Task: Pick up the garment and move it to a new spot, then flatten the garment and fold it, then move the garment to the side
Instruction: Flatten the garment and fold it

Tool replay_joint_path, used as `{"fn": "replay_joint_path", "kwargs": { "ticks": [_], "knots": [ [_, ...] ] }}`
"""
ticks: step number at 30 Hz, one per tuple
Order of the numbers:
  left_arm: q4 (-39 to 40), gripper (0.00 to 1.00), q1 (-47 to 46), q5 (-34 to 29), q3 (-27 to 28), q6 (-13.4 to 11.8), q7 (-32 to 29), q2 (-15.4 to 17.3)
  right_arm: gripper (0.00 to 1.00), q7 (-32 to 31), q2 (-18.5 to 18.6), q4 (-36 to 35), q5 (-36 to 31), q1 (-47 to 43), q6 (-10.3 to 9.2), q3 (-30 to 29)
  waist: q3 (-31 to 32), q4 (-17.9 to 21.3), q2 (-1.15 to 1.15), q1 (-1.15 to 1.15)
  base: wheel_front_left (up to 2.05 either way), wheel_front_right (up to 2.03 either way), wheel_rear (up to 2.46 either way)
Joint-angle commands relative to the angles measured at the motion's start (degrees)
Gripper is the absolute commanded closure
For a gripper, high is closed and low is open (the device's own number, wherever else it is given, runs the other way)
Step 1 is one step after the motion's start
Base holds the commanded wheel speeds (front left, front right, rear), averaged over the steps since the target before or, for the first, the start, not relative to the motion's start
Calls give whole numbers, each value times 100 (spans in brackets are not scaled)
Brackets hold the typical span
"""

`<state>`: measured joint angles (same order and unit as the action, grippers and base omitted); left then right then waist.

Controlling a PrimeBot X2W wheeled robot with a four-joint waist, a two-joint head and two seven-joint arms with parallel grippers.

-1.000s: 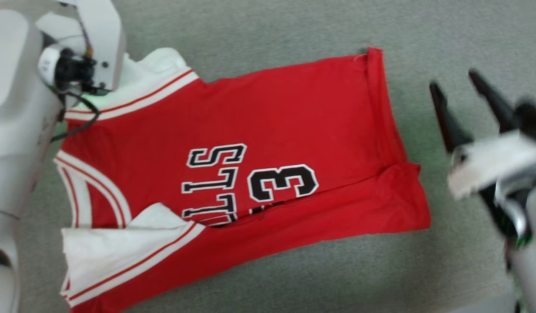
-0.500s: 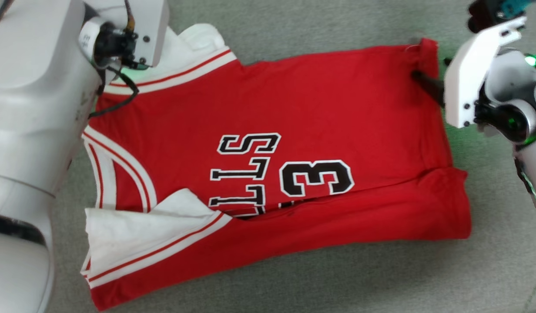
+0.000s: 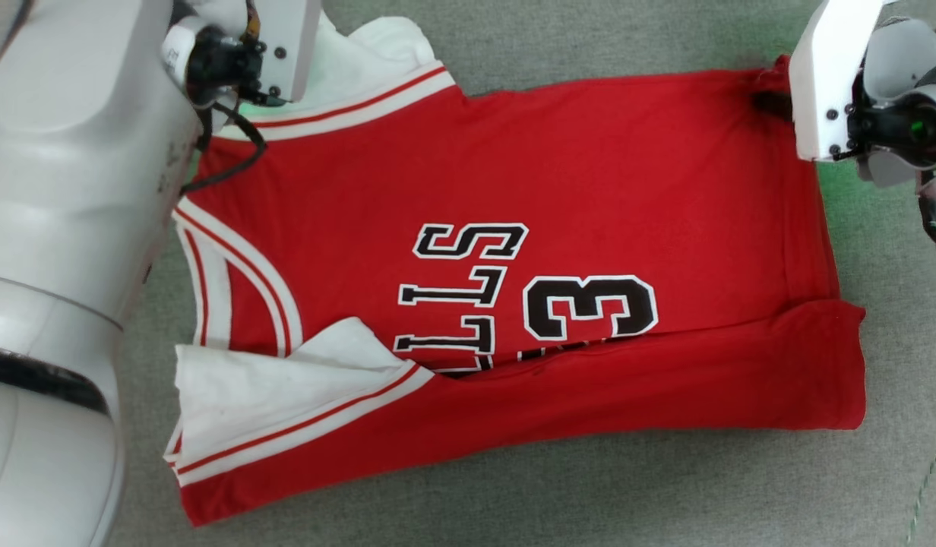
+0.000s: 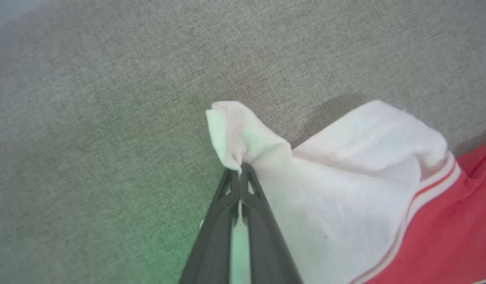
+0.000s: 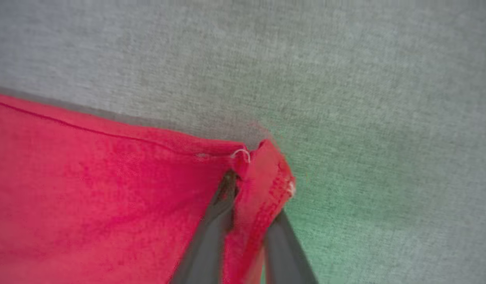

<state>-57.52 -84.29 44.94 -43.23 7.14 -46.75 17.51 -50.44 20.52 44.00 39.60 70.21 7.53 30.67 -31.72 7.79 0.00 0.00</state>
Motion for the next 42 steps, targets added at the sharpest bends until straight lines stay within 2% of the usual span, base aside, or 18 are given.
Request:
{"fn": "replay_joint_path", "kwargs": {
  "ticks": [1,6,10,15,19,27,30,36,42],
  "knots": [
    [-49,100,8,40,-19,16,45,21,100,26,-46,170,23,-190,-8,107,56,-33,0,0,0,0,0],
    [-109,100,-26,160,13,30,417,-5,100,250,132,268,124,-172,-8,262,305,-122,0,0,0,0,0],
    [90,100,66,447,48,37,699,-34,100,695,330,127,192,-220,-8,447,551,-229,0,0,0,0,0],
    [488,100,289,820,-55,36,820,102,100,1367,640,-93,308,-432,-8,726,911,-387,0,0,0,0,0],
    [958,100,570,1082,-234,36,802,405,100,1803,922,-370,515,-687,-8,1039,1216,-512,0,0,0,0,0],
    [1854,100,1610,1478,-440,29,610,1168,100,2187,1541,-1059,965,-1456,-8,1547,1732,-671,0,0,0,0,0],
    [2239,100,2160,1625,-482,-130,493,1379,100,2239,1721,-1260,1122,-1797,-8,1616,1836,-698,0,0,0,0,0],
    [3006,100,3165,1897,-599,-691,100,1715,100,2190,1889,-1466,1300,-2297,-8,1621,1866,-679,0,0,0,0,0],
    [3343,100,3621,2047,-675,-1154,-169,1784,100,2001,1773,-1519,1390,-2484,-8,1576,1755,-595,0,0,0,0,0]
  ]
}}
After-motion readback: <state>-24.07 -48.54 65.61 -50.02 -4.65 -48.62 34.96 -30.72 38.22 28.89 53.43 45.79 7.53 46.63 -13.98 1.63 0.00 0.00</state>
